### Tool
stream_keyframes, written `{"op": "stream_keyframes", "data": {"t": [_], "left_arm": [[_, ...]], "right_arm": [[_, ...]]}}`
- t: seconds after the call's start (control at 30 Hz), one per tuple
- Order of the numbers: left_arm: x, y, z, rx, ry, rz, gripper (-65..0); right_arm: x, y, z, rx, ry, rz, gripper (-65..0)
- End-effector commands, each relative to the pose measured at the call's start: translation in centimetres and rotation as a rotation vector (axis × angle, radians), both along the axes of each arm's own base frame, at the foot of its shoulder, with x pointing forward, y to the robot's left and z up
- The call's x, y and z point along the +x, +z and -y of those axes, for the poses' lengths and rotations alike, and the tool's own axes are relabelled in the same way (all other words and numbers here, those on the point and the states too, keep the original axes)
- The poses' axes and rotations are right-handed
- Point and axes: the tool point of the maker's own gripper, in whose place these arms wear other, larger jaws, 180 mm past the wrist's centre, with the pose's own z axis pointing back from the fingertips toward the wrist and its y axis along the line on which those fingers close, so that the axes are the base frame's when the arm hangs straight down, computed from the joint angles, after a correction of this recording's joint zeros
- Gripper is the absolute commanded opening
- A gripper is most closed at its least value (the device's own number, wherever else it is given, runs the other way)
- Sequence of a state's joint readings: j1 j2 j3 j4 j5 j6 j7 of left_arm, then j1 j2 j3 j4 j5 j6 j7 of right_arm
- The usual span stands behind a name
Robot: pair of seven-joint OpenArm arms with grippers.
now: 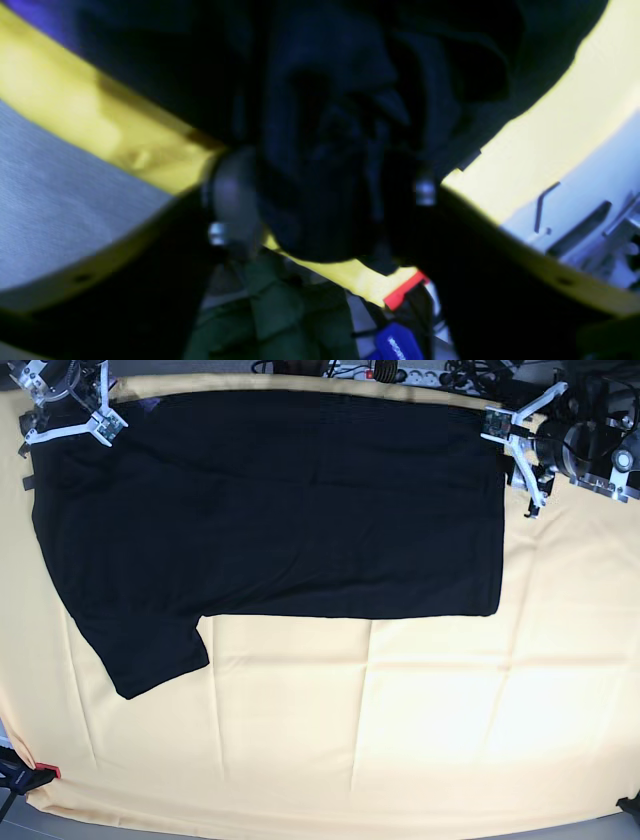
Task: Fold the T-shirt properly
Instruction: 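Drag the shirt further toward the robot with both grippers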
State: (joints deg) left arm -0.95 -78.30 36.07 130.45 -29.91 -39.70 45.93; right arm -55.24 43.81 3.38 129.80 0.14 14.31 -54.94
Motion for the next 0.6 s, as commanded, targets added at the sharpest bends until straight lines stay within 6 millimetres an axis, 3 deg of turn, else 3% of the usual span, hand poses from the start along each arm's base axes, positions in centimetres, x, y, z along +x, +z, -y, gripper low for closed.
{"op": "stream_keyframes", "data": {"t": [0.0, 0.27, 0.57], "left_arm": [[0.1, 0.6, -0.3, 0.011, -0.005, 0.003, -26.4], [-0.8, 1.4, 0.3, 0.02, -0.042, 0.002, -26.5], [5.0, 1.7, -0.5, 0.061, 0.1, 0.304, -28.2]], "right_arm": [[0.7, 0.9, 0.5, -0.035, 0.012, 0.034, -24.3], [1.6, 3.3, 1.2, -0.115, -0.038, 0.129, -24.5], [4.7, 8.7, 6.5, -0.333, -0.113, 0.385, -24.5]]}}
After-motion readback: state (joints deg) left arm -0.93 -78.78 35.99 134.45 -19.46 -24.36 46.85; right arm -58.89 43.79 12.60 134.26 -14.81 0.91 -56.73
